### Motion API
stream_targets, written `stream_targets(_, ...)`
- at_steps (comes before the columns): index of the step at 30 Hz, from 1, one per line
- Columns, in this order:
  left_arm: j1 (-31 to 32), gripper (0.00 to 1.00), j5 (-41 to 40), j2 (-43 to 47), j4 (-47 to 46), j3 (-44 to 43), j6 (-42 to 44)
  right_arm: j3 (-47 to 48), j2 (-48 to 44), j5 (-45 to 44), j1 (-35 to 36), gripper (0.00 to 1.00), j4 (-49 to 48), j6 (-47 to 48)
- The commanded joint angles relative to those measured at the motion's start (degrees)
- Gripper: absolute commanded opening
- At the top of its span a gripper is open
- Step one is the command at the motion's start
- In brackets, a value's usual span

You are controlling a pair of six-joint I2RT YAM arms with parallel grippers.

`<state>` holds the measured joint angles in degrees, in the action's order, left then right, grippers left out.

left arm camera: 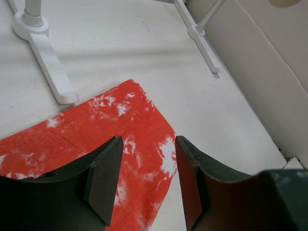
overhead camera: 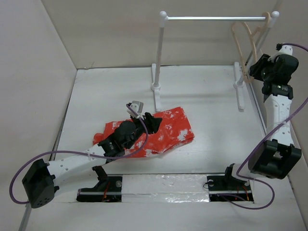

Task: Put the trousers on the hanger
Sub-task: Pick up the hanger from the clothesline.

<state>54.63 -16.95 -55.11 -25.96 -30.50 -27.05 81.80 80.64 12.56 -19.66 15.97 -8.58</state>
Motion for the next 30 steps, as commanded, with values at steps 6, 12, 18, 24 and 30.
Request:
stream_targets(6, -0.1, 0.44, -0.2, 1.6, -3.0, 0.6, 0.2, 1.5, -0.9, -0.5, 3.1, 0.0, -3.9, 0.0)
stream_targets(12, -0.1, 0.45, -0.1, 1.1, -3.0, 0.6, 0.2, 3.5, -4.8, -2.7, 6.1, 0.0, -6.3, -1.6)
stream_targets(18, -0.1, 0.45, -0.2, 1.1, -3.1, 0.6, 0.3, 1.2, -9.7, -10.3, 10.9, 0.0, -5.3, -1.9)
stream_targets(24, -0.1, 0.49, -0.1, 0.3, -3.2, 0.4, 0.8, -8.1, -13.9, -12.2, 12.7, 0.0, -7.3, -4.6)
stream_targets(30, -0.1, 0.56, 0.4, -1.3, -3.5, 0.0, 0.7, -19.0, -21.5, -16.0, 16.4, 0.0, -11.3, -5.1)
